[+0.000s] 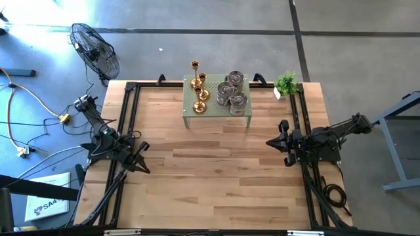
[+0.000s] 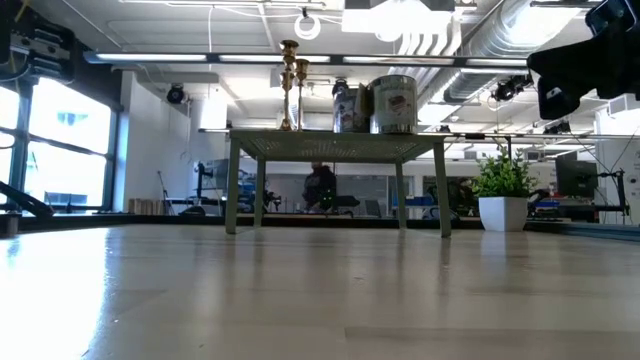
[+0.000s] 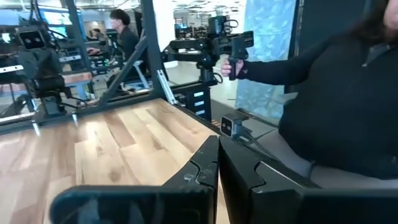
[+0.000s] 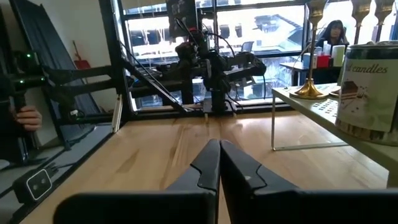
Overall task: Pick & Place candle stick holders
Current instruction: Return to Home Position
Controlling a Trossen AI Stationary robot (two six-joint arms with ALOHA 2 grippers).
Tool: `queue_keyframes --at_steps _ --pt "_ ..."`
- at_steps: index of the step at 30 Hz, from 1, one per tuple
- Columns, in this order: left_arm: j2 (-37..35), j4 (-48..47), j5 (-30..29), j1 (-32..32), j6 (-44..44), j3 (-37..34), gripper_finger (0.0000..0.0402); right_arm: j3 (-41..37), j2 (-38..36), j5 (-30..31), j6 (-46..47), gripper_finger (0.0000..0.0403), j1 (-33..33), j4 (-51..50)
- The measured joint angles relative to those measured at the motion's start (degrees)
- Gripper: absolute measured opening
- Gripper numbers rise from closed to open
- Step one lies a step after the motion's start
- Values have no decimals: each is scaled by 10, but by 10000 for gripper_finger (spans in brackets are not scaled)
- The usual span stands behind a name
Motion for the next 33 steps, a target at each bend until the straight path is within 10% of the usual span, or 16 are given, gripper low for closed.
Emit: queue_keyframes --at_steps 13,33 --pt "2 -11 2 32 -41 5 7 0 0 53 -28 3 0 7" --pt "3 -16 256 333 -72 2 7 2 0 33 -89 3 0 6"
